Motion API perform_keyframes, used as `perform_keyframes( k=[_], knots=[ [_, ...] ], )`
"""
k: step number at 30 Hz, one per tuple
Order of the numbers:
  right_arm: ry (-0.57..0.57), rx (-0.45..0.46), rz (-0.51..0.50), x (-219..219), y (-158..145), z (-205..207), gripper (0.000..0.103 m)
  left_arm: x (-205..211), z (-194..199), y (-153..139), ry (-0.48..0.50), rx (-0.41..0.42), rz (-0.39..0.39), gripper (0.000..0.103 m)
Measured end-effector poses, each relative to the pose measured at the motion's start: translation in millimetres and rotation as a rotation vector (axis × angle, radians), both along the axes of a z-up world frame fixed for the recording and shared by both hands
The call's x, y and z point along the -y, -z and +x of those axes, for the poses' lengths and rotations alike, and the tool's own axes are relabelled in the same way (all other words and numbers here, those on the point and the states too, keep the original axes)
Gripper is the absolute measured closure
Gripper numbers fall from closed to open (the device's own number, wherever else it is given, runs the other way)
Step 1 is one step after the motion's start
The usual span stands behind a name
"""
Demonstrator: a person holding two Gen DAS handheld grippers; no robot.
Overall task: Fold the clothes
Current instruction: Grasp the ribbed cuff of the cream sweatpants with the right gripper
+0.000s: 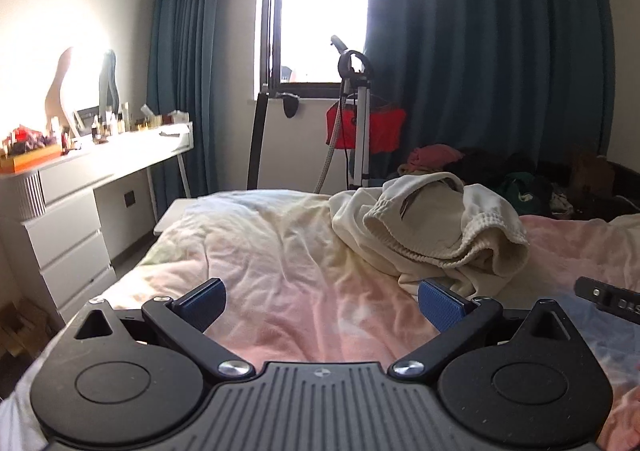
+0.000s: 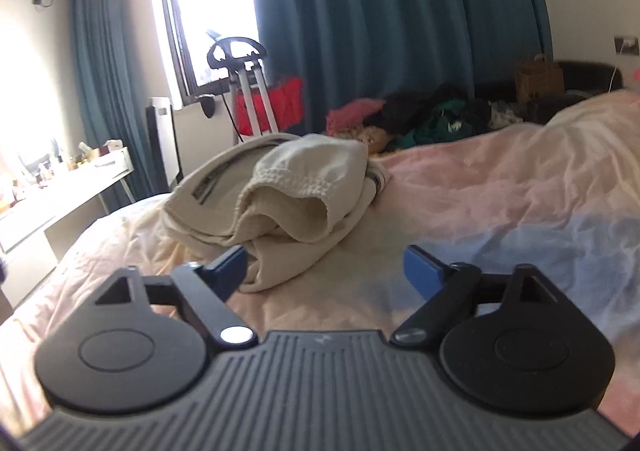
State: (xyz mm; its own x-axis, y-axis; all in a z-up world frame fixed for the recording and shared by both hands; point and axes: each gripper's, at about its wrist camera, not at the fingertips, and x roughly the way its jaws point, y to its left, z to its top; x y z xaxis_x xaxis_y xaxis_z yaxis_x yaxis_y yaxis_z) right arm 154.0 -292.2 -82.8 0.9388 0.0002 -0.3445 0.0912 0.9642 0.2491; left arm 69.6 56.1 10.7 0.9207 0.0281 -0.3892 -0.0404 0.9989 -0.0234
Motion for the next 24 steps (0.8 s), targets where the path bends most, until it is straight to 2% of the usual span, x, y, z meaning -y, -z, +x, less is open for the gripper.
perform_keyframes(
  k=[3, 5, 6, 9, 11, 13, 14, 15, 16, 17, 19, 21, 24],
  knots=[
    [-0.014, -0.026, -0.042, -6, 14, 52, 0.023, -12, 9, 6, -0.01, 0.005, -0.043, 0.0],
    [-0.01, -0.054, -0.06, -10, 24, 86, 0.031, -15, 18, 12, -0.011, 0.008, -0.05, 0.0],
    [-0.005, -0.055, -0.052, -11, 28, 100, 0.031, -15, 23, 16, -0.011, 0.008, -0.05, 0.0],
    [0.026, -0.042, -0.057, -12, 36, 137, 0.041, -16, 38, 26, -0.018, 0.015, -0.05, 0.0],
    [0.046, -0.03, -0.063, -13, 38, 158, 0.052, -17, 47, 32, -0.016, 0.012, -0.078, 0.0],
    [0.075, -0.011, -0.049, -11, 35, 172, 0.053, -19, 54, 38, -0.005, 0.014, -0.104, 0.0],
    [0.09, 0.0, -0.038, -9, 33, 177, 0.061, -19, 56, 41, -0.006, 0.015, -0.108, 0.0],
    [0.104, 0.006, -0.018, -7, 31, 179, 0.066, -20, 58, 44, -0.012, 0.016, -0.105, 0.0],
    [0.112, -0.001, 0.002, -3, 28, 178, 0.079, -21, 59, 46, -0.017, 0.019, -0.102, 0.0],
    [0.121, -0.008, 0.023, 1, 24, 178, 0.083, -22, 60, 47, -0.021, 0.018, -0.105, 0.0],
    [0.125, -0.008, 0.049, 6, 16, 169, 0.089, -25, 60, 47, -0.026, 0.013, -0.122, 0.0],
    [0.114, 0.012, 0.035, 6, 3, 150, 0.091, -29, 59, 47, -0.032, 0.01, -0.147, 0.0],
    [0.094, 0.056, 0.007, 6, -20, 102, 0.091, -33, 54, 45, -0.04, 0.007, -0.177, 0.0]
  ],
)
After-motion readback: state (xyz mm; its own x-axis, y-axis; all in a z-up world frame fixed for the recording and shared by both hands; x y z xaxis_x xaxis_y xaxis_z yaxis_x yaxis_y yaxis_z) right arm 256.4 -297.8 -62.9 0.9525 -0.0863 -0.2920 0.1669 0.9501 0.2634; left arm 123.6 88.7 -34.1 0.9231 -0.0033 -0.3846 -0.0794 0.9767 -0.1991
